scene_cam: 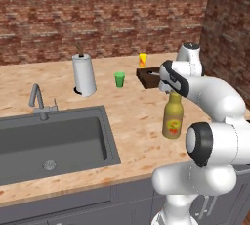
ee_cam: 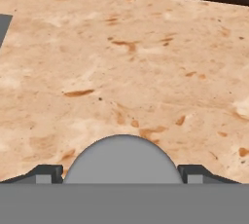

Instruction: Place the drinks on the dining counter in a tight cluster.

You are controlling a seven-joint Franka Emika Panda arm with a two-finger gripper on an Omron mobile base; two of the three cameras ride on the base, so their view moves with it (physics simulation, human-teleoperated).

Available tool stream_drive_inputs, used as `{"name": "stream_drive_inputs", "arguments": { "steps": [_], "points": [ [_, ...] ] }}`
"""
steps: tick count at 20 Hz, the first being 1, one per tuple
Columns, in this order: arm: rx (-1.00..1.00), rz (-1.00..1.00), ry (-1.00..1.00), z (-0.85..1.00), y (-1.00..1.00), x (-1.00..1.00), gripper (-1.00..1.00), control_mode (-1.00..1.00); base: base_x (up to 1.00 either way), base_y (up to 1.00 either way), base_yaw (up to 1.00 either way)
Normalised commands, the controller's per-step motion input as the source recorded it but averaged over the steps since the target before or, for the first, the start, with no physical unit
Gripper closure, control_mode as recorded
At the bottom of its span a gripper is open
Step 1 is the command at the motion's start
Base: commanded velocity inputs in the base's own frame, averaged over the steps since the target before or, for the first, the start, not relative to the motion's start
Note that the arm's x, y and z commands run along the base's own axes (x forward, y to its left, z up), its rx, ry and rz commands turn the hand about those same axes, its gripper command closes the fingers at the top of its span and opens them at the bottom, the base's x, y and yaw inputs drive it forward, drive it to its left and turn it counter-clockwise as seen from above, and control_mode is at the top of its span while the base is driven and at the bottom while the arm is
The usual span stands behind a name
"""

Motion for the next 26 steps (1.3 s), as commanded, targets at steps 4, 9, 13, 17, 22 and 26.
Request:
{"name": "stream_drive_inputs", "arguments": {
  "steps": [4, 9, 13, 17, 22, 26],
  "points": [
    [0.00, 0.00, 0.00, 0.00, 0.00, 0.00, -1.00, -1.00, 0.00, 0.00, 0.00],
    [0.00, 0.00, 0.00, 0.00, 0.00, 0.00, -1.00, -1.00, 0.00, 0.00, 0.00],
    [0.00, 0.00, 0.00, 0.00, 0.00, 0.00, -1.00, -1.00, 0.00, 0.00, 0.00],
    [0.00, 0.00, -0.05, 0.03, 0.00, -0.13, -1.00, -1.00, 0.00, 0.00, 0.00],
    [0.00, 0.00, -0.14, 0.21, 0.00, -0.27, -1.00, -1.00, 0.00, 0.00, 0.00],
    [0.00, 0.00, -0.10, 0.26, 0.00, -0.28, -1.00, -1.00, 0.00, 0.00, 0.00]
  ]
}}
